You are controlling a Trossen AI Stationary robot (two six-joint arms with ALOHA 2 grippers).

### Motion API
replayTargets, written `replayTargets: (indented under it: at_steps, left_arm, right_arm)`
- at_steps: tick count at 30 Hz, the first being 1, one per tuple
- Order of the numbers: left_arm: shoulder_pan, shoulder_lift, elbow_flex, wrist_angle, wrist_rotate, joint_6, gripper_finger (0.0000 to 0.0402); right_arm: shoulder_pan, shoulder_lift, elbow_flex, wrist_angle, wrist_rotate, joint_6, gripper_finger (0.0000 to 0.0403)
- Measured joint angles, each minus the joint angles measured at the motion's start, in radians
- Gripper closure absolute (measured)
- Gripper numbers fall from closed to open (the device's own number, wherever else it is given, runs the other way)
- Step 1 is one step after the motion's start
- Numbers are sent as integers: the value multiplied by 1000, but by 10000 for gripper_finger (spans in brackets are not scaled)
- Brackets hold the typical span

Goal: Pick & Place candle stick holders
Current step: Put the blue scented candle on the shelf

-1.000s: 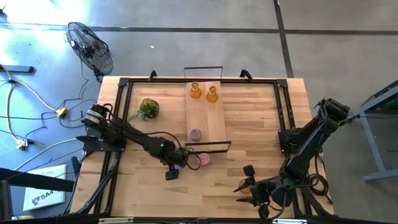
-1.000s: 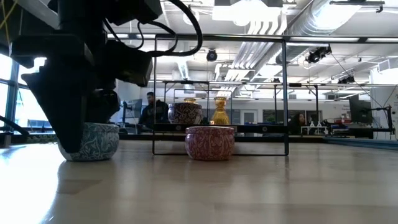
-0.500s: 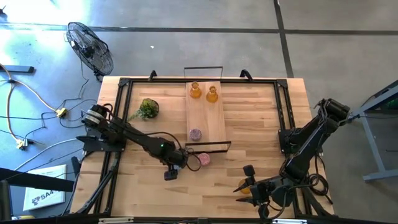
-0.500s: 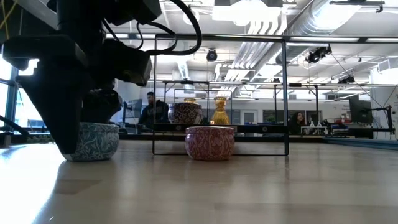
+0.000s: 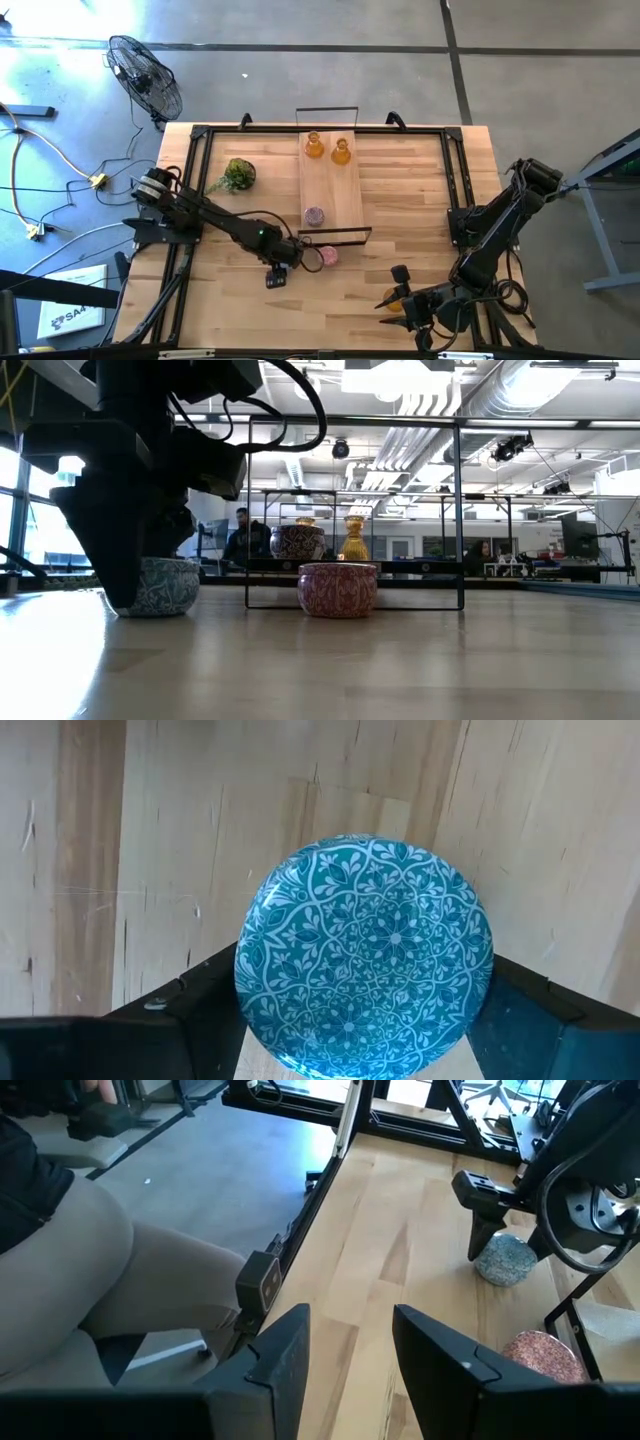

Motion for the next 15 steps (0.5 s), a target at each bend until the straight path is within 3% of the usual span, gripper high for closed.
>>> replayTargets:
  at_steps: [5, 11, 15]
  left_arm:
    - [-14, -5, 4, 2, 36, -18, 117]
    - [-53, -5, 48, -46, 198, -35, 117]
    - [-77, -5, 53, -46, 213, -67, 117]
  right_arm:
    - [0, 0, 0, 0, 0, 0, 263]
    - [0, 0, 0, -1, 0, -1, 263]
    - [1, 0, 0, 0, 0, 1, 263]
